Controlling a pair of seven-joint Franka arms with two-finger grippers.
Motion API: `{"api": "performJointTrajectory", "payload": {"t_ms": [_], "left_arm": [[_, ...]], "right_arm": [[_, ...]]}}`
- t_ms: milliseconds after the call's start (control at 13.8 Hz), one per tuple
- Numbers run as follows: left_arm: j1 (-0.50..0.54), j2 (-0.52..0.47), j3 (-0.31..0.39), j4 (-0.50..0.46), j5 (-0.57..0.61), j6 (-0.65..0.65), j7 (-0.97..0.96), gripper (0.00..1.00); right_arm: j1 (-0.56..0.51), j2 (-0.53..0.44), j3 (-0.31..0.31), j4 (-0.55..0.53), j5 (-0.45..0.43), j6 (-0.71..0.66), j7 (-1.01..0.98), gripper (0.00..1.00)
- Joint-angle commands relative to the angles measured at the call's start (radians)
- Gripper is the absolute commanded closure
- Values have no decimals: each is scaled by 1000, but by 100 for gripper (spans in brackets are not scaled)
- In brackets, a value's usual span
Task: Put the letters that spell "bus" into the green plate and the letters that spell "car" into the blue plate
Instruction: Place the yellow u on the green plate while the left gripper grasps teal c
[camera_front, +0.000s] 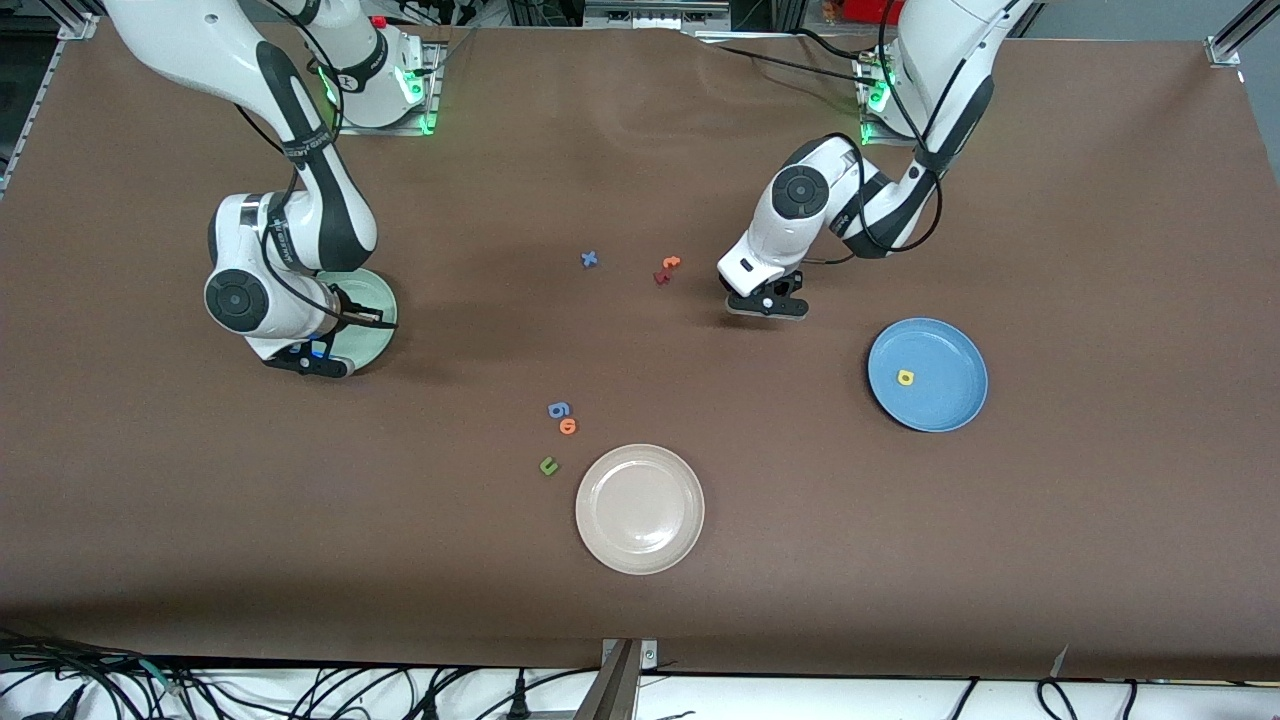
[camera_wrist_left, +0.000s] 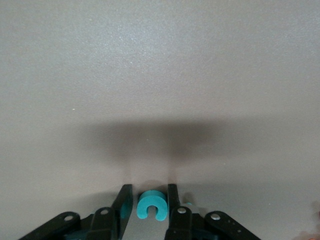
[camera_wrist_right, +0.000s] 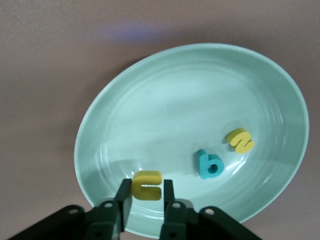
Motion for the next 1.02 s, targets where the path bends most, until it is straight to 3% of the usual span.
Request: {"api": "performJointTrajectory", "payload": {"t_ms": [0,145,435,653,944], "left_arm": [[-2,20,2,14,43,-8,-24,65],[-2,20,1,14,43,-14,-24,67],[-2,20,0,16,41,-16,-24,73],[-3,18,0,19,41,-17,-26,80],[5,18,0,30,41,-37,-23,81]], "right_arm": [[-7,-43,-5,19,9,-16,-21,0],[-7,-71,-8,78,9,-86,-17,0],[-7,-71,-31,377,7,-430,-4,0],[-7,-73,-56,531,5,-542,-24,0],[-7,-73,-97,695,7,-648,-29,0]]}}
